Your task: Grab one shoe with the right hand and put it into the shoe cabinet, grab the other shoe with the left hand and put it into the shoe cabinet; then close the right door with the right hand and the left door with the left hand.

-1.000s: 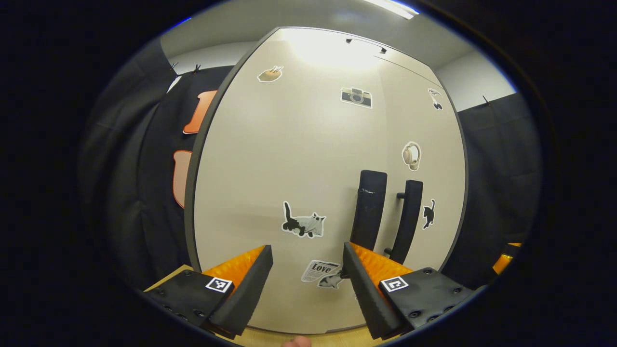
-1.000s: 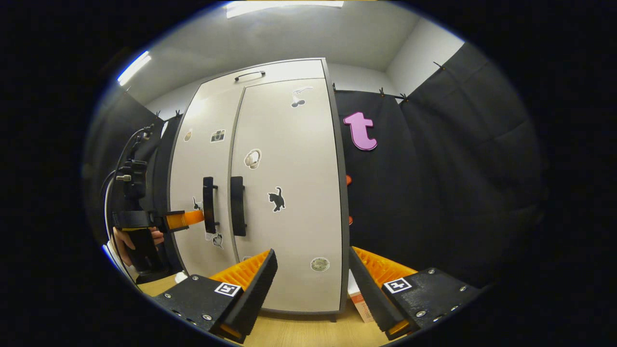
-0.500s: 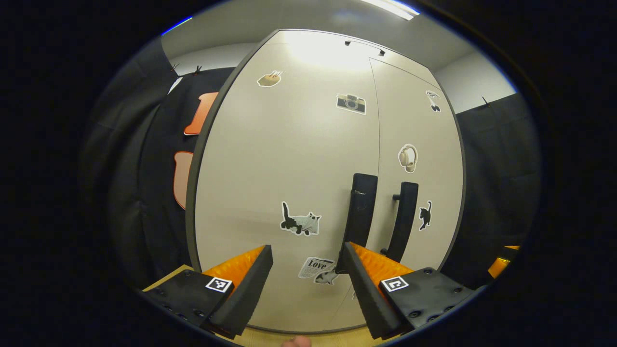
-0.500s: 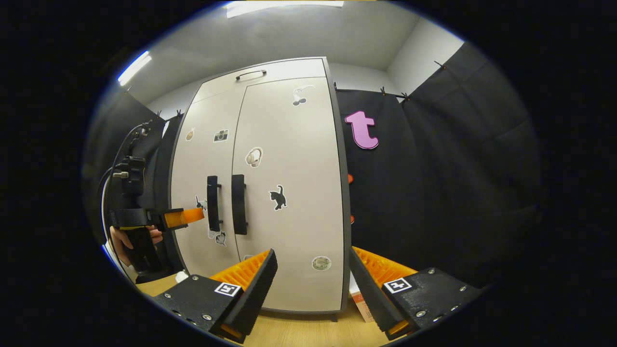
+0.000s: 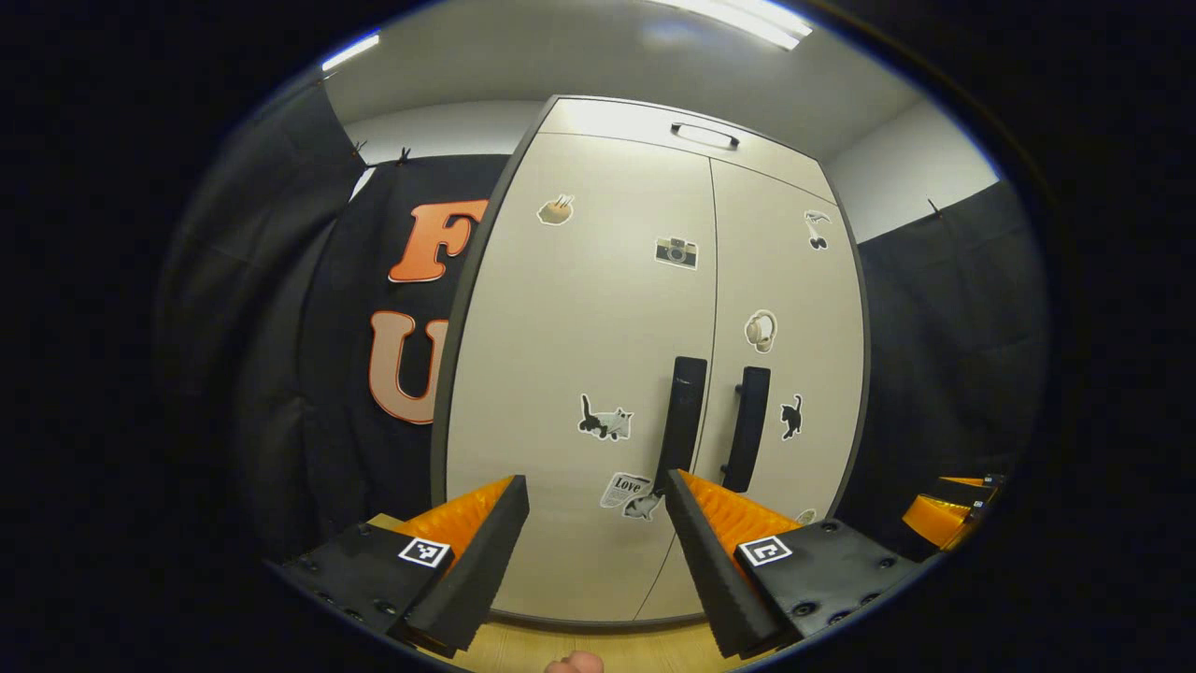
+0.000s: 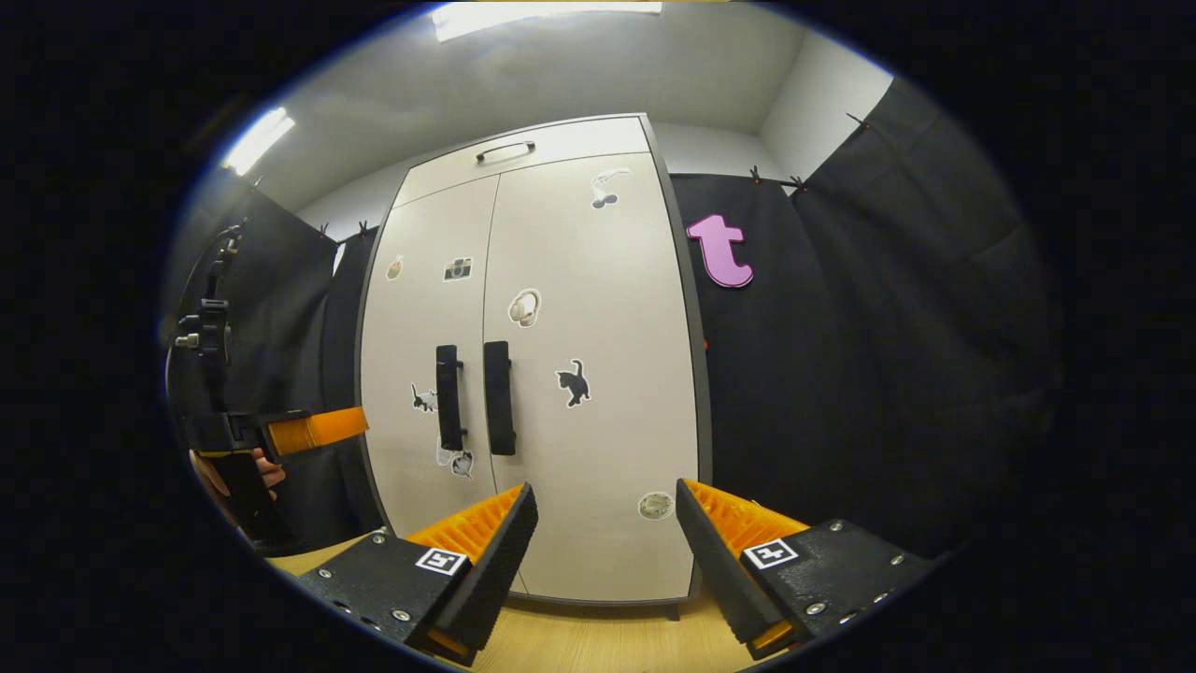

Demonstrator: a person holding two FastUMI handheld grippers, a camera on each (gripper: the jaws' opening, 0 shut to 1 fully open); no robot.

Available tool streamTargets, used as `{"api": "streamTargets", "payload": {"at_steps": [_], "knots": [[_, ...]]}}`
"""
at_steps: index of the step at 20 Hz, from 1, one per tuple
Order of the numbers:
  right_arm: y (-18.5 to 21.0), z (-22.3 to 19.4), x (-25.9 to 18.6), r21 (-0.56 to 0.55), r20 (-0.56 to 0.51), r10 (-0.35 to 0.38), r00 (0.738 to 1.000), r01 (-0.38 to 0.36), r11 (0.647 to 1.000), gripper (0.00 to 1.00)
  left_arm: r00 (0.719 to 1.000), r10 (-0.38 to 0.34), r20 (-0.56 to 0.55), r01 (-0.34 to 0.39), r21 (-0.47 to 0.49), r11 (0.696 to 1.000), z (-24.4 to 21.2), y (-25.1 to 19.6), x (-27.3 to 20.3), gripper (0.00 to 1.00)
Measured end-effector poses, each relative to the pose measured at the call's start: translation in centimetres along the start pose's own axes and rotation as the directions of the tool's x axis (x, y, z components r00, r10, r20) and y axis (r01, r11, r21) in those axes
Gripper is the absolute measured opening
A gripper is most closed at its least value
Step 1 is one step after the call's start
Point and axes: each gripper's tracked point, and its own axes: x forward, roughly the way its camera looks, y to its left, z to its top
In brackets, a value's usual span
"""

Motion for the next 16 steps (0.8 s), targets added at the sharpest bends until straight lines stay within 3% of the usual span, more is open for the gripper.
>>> {"api": "streamTargets", "payload": {"at_steps": [10, 16], "knots": [[1.8, -0.6, -2.2, 0.004, 0.002, 0.026, 1.0, -0.026, 1.0, 0.92, 0.996, 0.084, 0.003, -0.084, 0.042, 0.996, -2.1, 2.4, -7.3, 0.96], [1.4, -1.6, -2.8, 0.036, -0.026, 0.01, 1.0, -0.009, 0.999, 0.92, 0.997, 0.073, -0.007, -0.073, 0.023, 0.997, -2.6, 2.1, -9.3, 0.96]]}}
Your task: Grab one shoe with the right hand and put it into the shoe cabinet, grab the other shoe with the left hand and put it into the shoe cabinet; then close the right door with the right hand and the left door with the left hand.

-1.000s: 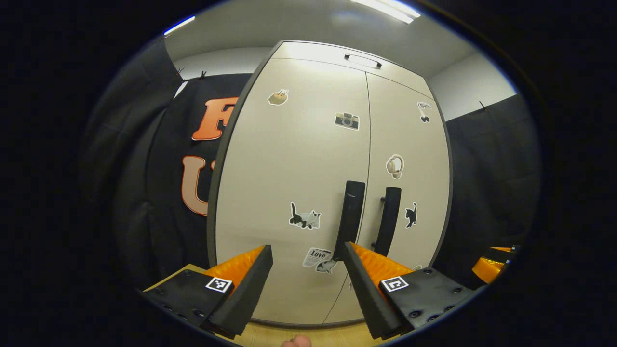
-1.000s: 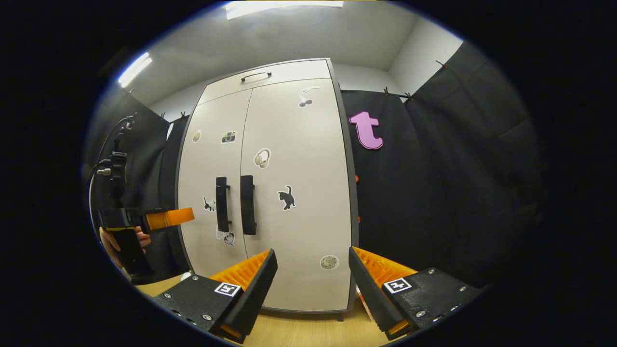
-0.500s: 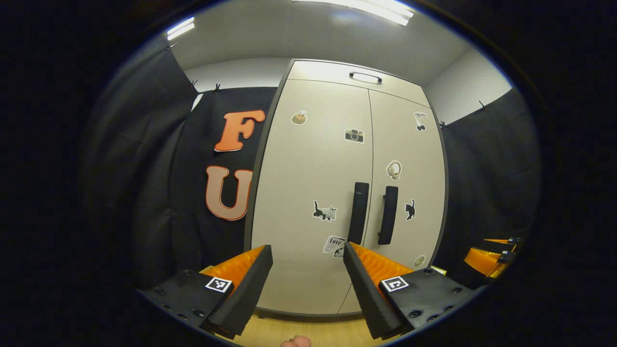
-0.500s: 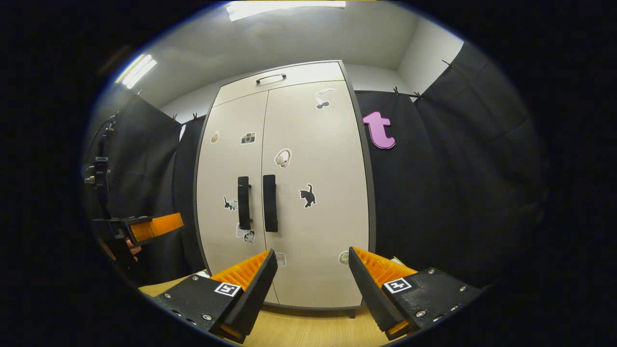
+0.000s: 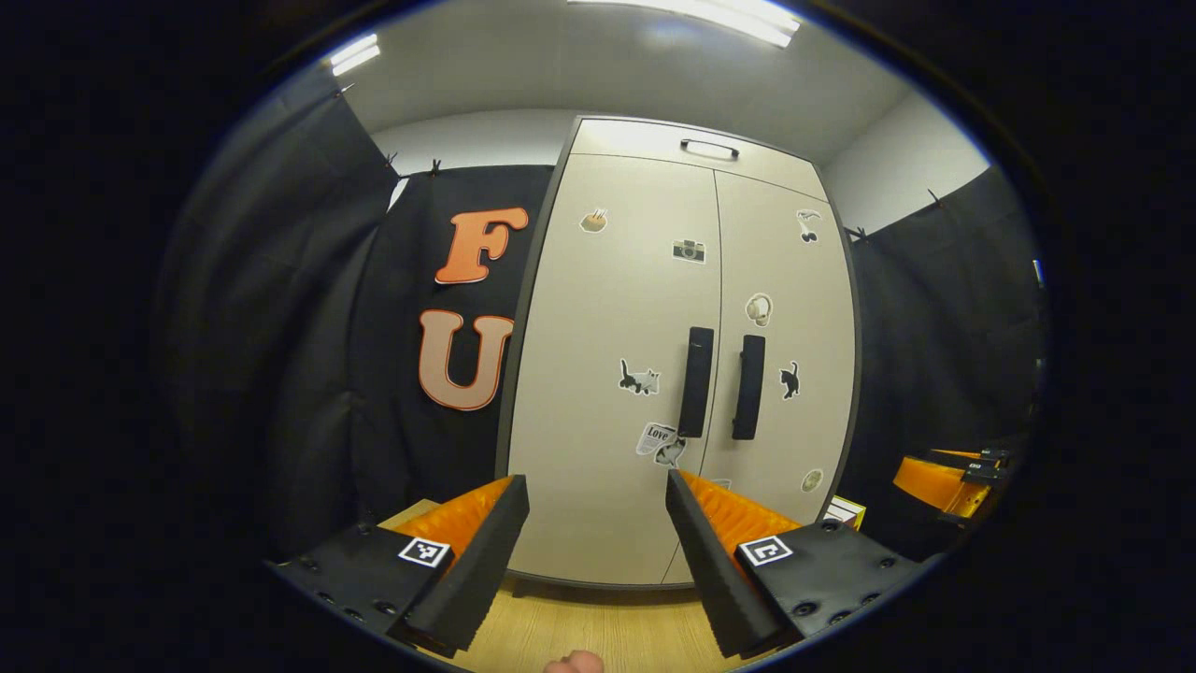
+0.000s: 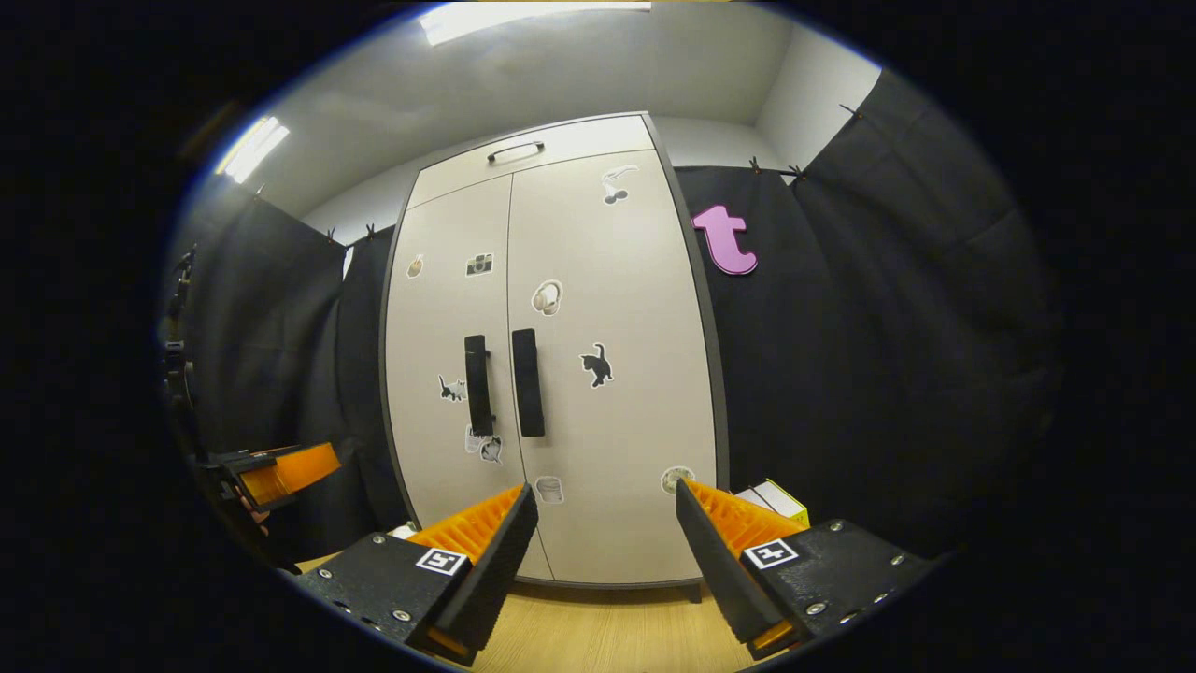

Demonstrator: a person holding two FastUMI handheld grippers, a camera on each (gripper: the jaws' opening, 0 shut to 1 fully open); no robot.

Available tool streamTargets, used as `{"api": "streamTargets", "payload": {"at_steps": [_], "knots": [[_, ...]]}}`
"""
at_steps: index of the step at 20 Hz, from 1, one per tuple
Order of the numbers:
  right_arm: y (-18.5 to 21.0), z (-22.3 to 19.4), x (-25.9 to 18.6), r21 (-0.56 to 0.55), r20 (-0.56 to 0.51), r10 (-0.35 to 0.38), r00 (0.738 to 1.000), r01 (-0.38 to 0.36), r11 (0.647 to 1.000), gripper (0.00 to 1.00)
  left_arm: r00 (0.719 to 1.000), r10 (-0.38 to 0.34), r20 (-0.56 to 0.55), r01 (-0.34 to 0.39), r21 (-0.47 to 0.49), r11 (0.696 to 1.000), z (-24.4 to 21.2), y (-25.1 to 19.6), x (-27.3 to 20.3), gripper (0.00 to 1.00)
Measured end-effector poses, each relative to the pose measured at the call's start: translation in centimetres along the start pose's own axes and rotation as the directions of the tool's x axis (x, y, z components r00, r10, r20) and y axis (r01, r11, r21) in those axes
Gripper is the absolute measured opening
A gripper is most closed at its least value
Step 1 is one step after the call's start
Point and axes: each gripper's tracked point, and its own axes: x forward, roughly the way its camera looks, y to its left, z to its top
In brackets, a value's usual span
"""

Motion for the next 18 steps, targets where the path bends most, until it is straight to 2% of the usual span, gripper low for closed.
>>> {"api": "streamTargets", "payload": {"at_steps": [4, 8, 18], "knots": [[-0.3, -0.3, -0.3, 0.01, -0.006, -0.008, 1.0, 0.008, 1.0, 0.92, 1.0, 0.004, -0.009, -0.004, 0.01, 1.0, -0.5, 0.2, -0.4, 0.96], [-0.5, 0.0, -0.5, 0.002, 0.003, -0.017, 1.0, 0.017, 1.0, 0.92, 1.0, -0.008, -0.014, 0.007, -0.025, 1.0, -0.4, 0.0, -0.9, 0.97], [-0.1, 0.9, -0.9, 0.002, 0.031, -0.013, 0.999, 0.013, 1.0, 0.92, 1.0, 0.01, -0.002, -0.01, 0.002, 1.0, 0.6, 0.9, -1.6, 0.96]]}}
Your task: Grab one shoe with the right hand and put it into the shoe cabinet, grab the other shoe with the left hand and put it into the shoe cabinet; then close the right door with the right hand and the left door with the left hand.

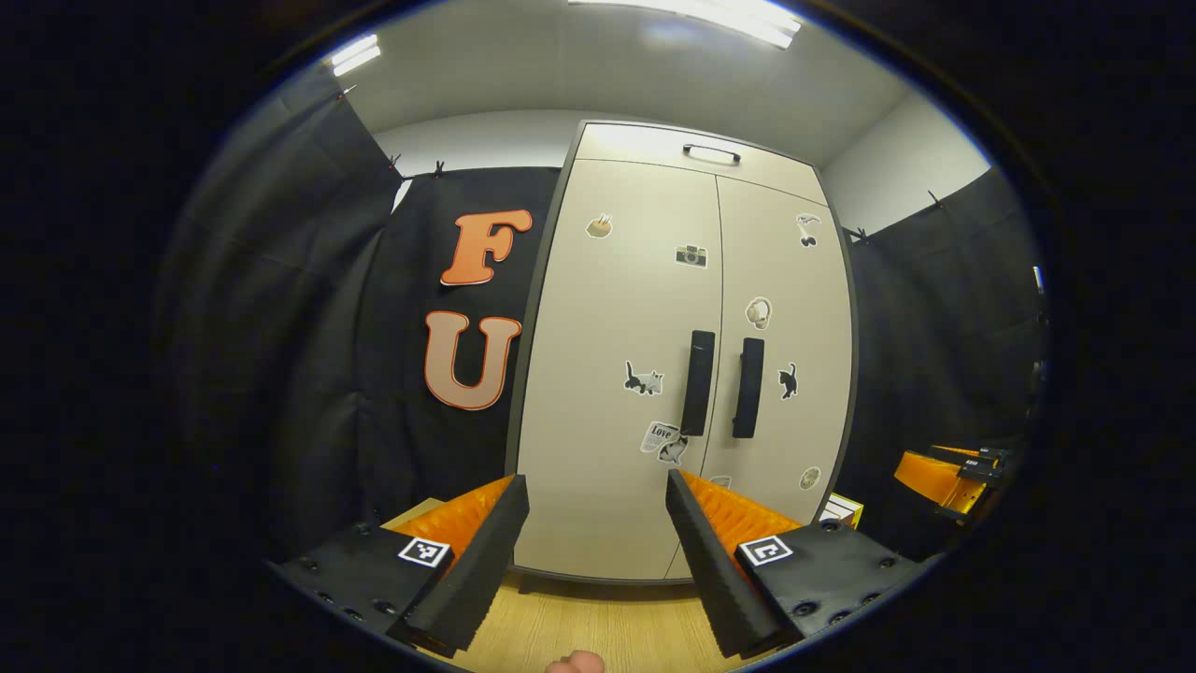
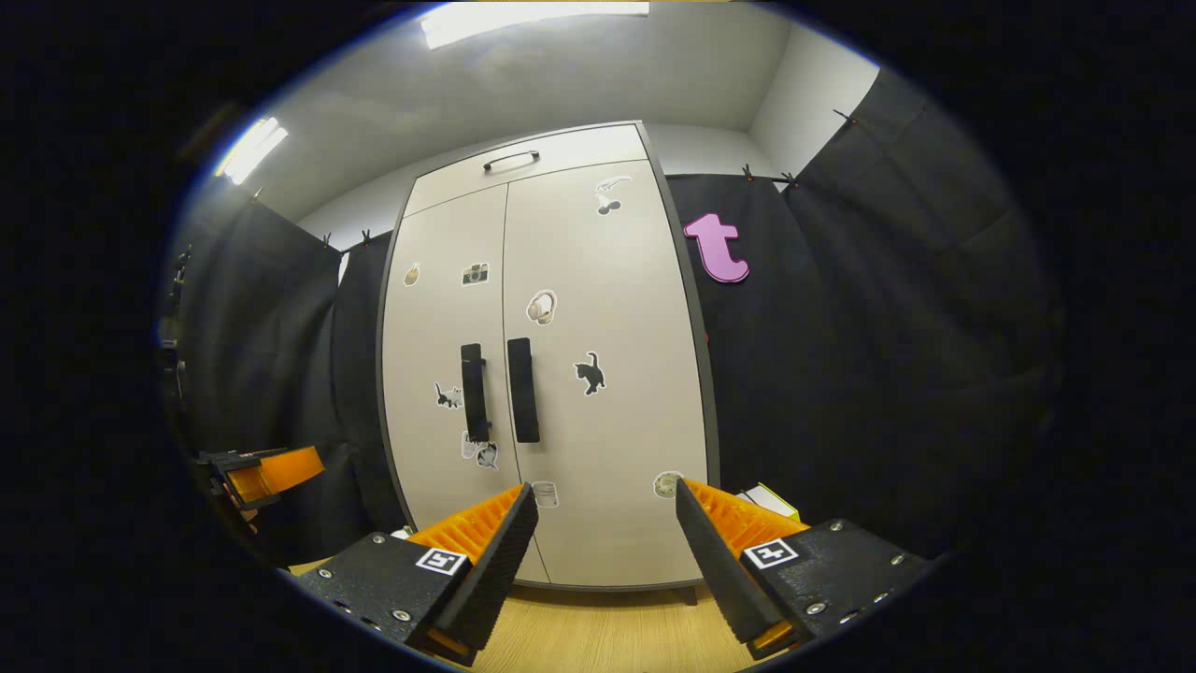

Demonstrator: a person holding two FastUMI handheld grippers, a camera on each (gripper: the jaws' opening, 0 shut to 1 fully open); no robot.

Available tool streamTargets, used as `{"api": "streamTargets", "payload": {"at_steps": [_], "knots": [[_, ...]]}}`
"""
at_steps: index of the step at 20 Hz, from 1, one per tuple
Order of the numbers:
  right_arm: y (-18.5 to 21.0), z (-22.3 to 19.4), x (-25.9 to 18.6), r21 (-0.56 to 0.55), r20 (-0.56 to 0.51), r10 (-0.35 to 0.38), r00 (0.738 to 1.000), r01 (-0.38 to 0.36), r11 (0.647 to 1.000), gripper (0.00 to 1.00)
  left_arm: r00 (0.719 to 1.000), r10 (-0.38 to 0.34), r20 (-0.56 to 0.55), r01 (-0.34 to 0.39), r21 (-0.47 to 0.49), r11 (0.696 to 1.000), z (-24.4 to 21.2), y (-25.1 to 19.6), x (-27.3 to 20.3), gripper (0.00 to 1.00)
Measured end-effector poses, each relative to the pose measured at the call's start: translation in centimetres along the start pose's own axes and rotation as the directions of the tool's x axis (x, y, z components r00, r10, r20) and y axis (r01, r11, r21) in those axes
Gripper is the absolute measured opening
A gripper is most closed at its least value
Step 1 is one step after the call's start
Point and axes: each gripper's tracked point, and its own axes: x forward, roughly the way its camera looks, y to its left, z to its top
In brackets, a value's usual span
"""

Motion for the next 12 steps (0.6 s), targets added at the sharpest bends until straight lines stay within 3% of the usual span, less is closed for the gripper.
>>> {"api": "streamTargets", "payload": {"at_steps": [12], "knots": [[0.69, 0.57, 0.06, -0.004, 0.022, -0.003, 1.0, 0.003, 1.0, 0.92, 1.0, 0.004, -0.003, -0.004, -0.03, 1.0, -0.27, 0.65, -0.04, 0.96]]}}
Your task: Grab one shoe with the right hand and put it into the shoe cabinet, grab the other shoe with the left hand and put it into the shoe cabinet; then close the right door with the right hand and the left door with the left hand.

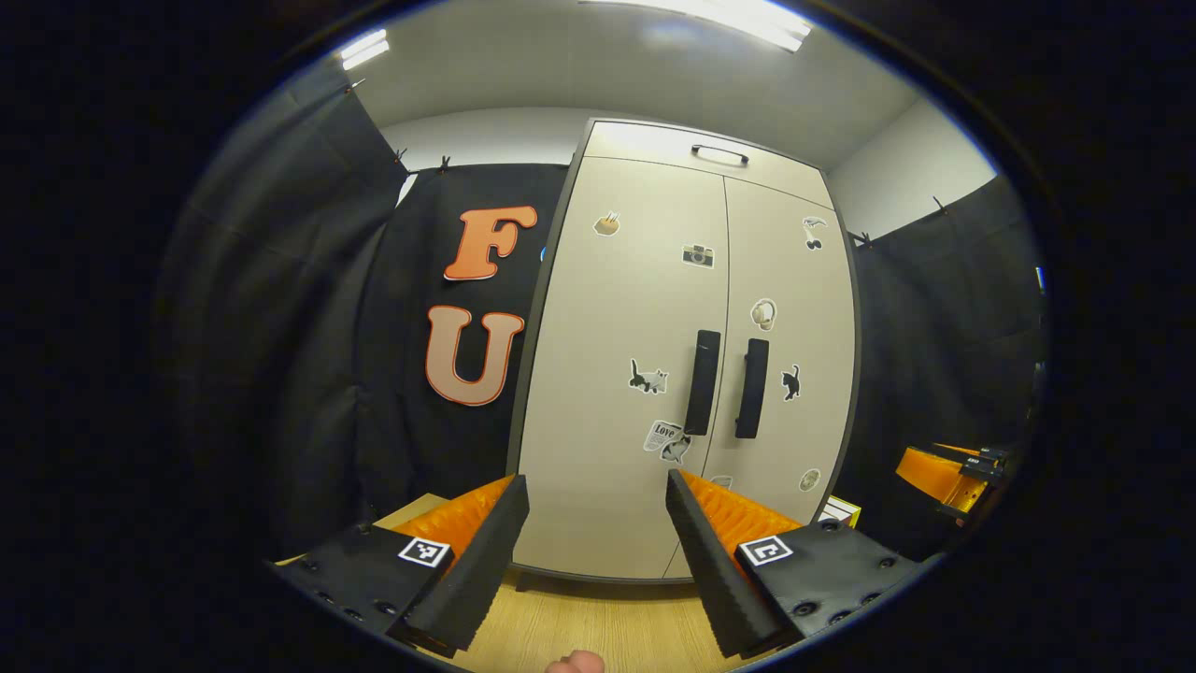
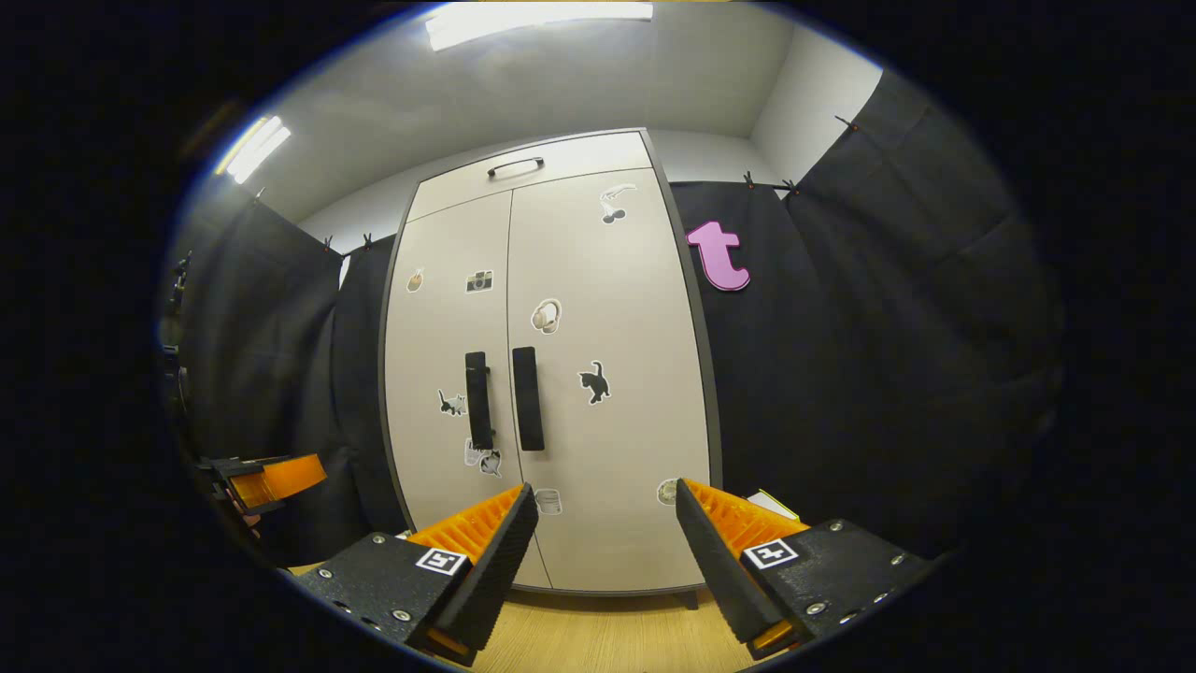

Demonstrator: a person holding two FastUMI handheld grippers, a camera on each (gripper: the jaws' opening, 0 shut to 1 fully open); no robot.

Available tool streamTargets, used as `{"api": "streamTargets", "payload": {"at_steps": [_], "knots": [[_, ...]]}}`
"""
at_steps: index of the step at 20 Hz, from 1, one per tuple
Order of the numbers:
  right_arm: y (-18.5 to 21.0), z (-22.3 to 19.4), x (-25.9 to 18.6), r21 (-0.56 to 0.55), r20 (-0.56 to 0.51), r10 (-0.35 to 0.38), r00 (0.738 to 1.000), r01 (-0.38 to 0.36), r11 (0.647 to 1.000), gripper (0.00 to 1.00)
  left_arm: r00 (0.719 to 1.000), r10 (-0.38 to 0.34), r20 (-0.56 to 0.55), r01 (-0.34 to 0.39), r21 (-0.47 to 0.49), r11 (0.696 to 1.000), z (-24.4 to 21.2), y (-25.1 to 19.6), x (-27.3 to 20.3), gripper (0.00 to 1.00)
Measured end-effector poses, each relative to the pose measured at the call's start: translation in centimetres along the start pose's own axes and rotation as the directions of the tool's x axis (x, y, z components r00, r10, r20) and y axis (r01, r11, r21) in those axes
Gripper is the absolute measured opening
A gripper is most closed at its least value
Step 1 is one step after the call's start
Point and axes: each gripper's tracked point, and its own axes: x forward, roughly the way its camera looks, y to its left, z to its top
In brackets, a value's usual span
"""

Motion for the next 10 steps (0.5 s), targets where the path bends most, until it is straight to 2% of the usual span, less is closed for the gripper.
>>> {"api": "streamTargets", "payload": {"at_steps": [10], "knots": [[-0.17, 0.57, 0.29, -0.006, 0.015, -0.009, 1.0, 0.009, 1.0, 0.92, 1.0, -0.007, 0.009, 0.007, -0.011, 1.0, 0.19, -0.06, 0.53, 0.96]]}}
